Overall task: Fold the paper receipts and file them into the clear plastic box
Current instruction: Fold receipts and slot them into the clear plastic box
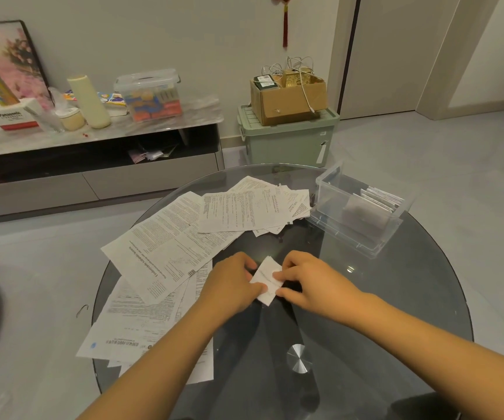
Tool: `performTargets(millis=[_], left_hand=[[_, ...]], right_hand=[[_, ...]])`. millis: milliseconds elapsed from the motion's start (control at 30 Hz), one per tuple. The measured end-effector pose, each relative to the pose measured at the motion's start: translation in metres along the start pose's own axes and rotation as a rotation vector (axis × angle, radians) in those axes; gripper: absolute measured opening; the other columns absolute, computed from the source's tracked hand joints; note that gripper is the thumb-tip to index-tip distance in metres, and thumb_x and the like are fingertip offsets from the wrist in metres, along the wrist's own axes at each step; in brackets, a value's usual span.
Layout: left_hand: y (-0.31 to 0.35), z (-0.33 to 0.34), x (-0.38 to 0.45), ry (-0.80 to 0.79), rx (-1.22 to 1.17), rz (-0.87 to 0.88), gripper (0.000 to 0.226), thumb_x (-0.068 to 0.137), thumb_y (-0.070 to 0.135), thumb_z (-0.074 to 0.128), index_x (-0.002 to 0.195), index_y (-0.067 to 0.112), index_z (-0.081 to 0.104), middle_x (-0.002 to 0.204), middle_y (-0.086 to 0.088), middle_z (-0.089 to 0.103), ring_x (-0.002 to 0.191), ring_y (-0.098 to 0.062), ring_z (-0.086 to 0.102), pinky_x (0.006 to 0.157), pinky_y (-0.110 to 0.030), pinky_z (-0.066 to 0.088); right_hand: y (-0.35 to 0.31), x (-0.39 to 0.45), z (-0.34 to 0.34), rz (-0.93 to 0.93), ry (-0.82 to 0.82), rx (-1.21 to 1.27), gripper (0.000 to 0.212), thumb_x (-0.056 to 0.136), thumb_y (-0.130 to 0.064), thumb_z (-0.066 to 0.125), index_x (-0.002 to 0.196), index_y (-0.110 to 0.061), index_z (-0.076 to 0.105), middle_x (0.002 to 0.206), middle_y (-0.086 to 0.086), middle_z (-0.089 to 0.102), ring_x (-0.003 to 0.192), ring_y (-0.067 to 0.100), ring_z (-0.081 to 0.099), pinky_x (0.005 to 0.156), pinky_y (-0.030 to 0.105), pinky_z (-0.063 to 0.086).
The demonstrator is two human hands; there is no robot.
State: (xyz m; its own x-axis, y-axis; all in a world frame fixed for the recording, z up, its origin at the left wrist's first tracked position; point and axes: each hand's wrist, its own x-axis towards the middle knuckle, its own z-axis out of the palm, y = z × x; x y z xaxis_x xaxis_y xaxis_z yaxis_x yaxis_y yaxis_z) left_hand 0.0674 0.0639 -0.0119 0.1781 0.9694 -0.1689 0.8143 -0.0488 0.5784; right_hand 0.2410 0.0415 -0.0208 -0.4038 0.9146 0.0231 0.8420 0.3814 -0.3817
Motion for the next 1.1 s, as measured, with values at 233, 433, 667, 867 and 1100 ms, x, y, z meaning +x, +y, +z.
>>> performTargets(millis=[233,433,667,867,1100], left_hand=[[0.003,-0.003,-0.004,-0.039,-0.269,-0.121,0.030,0.077,0.013,0.073,0.100,0.020,0.055,0.091,0.000,0.056,0.071,-0.018,0.060,0.076,-0.036,0.057],[0.008,-0.001,-0.006,-0.063,-0.391,-0.107,0.020,0.078,0.009,0.070,0.089,0.023,0.062,0.088,-0.003,0.064,0.064,-0.014,0.058,0.071,-0.030,0.054],[0.016,-0.010,-0.014,-0.108,-0.272,0.051,0.019,0.085,0.021,0.058,0.095,0.029,0.072,0.078,0.007,0.070,0.073,-0.008,0.065,0.066,-0.018,0.050],[0.022,-0.007,-0.012,0.181,-0.211,0.229,0.011,0.080,0.025,0.071,0.076,0.033,0.065,0.092,0.008,0.059,0.075,0.000,0.057,0.067,-0.009,0.041],[0.054,-0.009,-0.005,0.385,-0.210,0.385,0.015,0.085,0.016,0.067,0.097,0.020,0.075,0.094,0.011,0.066,0.078,-0.001,0.059,0.073,-0.009,0.048]], right_hand=[[0.003,-0.003,-0.006,-0.041,-0.091,0.028,0.061,0.080,-0.051,0.065,0.132,-0.022,0.053,0.125,-0.007,0.047,0.115,0.008,0.037,0.092,0.016,0.032],[0.001,-0.009,-0.006,-0.114,-0.029,-0.080,0.035,0.089,-0.040,0.054,0.119,-0.024,0.062,0.111,-0.005,0.063,0.100,0.018,0.049,0.086,0.034,0.044],[0.006,-0.006,-0.013,-0.111,0.179,-0.102,0.054,0.084,-0.046,0.021,0.097,-0.024,0.068,0.087,-0.005,0.068,0.082,0.019,0.059,0.066,0.037,0.050],[0.007,-0.007,-0.021,-0.050,0.362,0.122,0.030,0.092,-0.034,0.044,0.103,-0.020,0.068,0.091,-0.002,0.053,0.076,0.015,0.055,0.066,0.023,0.046],[0.005,-0.011,-0.059,0.192,0.429,0.700,0.016,0.091,-0.018,0.058,0.101,-0.021,0.071,0.084,-0.002,0.072,0.075,0.006,0.067,0.066,0.016,0.054]])
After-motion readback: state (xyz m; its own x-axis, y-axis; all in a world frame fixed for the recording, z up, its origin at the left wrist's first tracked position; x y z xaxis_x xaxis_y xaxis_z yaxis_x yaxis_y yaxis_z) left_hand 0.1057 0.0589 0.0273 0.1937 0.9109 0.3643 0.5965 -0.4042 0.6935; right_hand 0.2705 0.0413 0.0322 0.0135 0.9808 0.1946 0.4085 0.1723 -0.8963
